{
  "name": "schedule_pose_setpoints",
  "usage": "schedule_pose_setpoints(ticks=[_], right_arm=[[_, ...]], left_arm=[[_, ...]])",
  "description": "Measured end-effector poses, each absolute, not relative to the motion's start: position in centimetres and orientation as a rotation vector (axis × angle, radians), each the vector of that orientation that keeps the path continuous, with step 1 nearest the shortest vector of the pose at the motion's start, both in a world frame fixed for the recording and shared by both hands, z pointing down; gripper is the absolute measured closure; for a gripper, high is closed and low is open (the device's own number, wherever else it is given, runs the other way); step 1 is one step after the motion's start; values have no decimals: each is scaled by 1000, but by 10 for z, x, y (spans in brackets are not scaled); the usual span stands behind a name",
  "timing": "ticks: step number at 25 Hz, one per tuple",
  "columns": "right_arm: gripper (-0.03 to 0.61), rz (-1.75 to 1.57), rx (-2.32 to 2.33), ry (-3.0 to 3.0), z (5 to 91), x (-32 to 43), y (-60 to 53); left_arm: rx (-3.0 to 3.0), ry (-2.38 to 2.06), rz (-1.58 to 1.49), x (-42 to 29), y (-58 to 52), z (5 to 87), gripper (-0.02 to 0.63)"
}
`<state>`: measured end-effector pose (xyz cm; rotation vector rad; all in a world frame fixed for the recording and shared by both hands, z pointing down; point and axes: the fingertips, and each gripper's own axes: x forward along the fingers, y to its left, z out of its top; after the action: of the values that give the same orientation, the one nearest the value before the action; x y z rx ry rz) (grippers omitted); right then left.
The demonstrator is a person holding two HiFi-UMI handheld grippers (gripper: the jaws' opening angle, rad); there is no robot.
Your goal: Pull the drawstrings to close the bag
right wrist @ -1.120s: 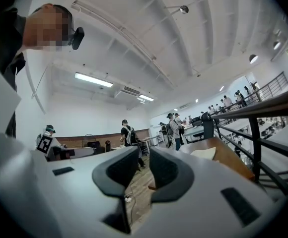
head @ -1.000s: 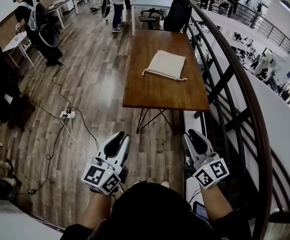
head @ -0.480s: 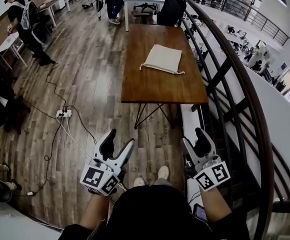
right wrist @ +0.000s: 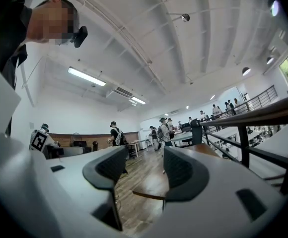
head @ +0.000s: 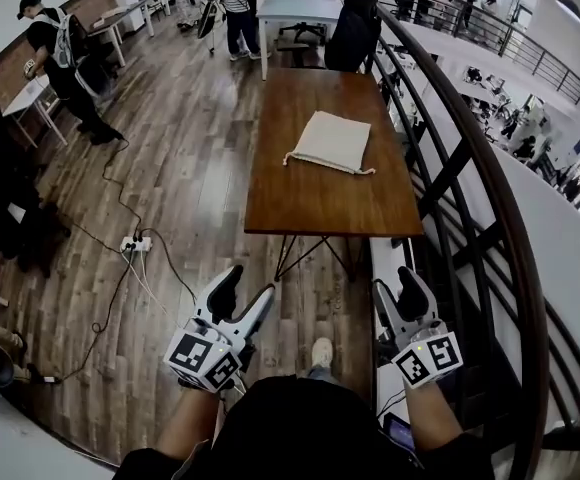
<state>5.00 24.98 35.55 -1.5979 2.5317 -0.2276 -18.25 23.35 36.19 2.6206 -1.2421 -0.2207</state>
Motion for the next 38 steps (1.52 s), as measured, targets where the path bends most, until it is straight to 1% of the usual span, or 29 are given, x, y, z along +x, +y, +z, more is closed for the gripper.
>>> schedule_pose_setpoints(ticks=[9,13,20,29,38], right_arm=[[377,-178,-1500,2571,351,94,164],[382,-213,-1461,2566,360,113,142],[387,-272,-1477,2553,381,154,121],[394,-347,-1510,2539,397,164,78],[411,-295,-1588,2504,384,169,8]], left_arm=[[2642,-1339,-207,-148,161,347,334],[2644,-1369,-175,-126,137,353,334],[2652,-1390,-105,-87,115,375,363],[2619,-1369,-98,-85,72,388,424],[2658,-1288,-136,-78,-16,391,434]])
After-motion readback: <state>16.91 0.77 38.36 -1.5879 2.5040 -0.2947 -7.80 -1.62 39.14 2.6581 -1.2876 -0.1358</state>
